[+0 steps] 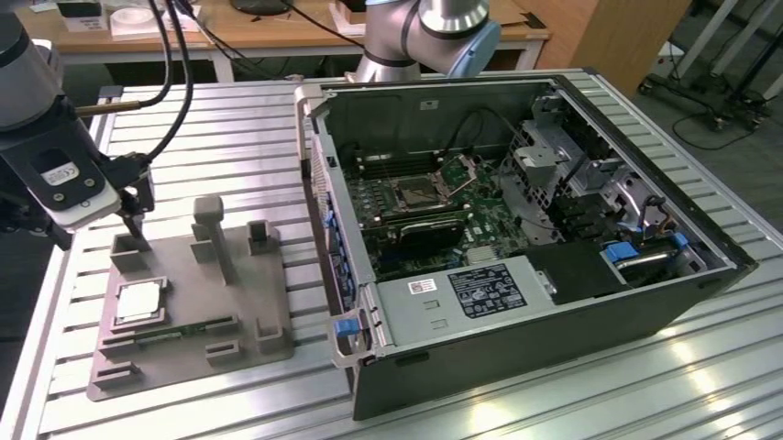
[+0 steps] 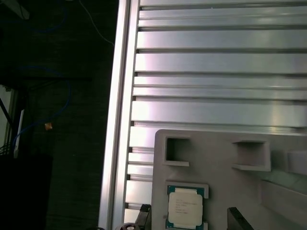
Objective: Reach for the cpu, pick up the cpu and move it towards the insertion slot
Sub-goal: 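Reach for the cpu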
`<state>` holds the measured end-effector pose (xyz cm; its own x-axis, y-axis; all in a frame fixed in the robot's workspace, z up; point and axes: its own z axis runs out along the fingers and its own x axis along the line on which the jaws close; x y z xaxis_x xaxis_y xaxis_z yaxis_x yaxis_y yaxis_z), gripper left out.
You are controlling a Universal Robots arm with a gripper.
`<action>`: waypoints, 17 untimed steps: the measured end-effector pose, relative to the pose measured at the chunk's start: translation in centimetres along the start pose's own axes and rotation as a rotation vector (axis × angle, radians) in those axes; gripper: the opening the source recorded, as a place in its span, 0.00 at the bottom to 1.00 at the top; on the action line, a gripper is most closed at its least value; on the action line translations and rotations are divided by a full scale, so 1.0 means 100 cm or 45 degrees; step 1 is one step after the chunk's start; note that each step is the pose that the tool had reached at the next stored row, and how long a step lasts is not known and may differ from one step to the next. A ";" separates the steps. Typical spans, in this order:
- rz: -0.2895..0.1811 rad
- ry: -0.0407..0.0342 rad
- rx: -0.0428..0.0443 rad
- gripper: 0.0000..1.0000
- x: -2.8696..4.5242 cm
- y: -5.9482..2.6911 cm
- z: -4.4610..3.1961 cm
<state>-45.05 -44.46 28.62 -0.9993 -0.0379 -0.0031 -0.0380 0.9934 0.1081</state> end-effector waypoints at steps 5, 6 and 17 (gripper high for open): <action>0.001 0.0079 0.000 0.71 0.0000 -0.0009 0.0085; 0.001 0.0085 0.000 0.71 0.0000 -0.0011 0.0103; 0.002 0.0193 0.000 0.71 0.0001 -0.0028 0.0258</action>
<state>-45.05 -44.46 26.02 -0.9992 -0.0379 0.0121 -0.0364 0.9935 0.1082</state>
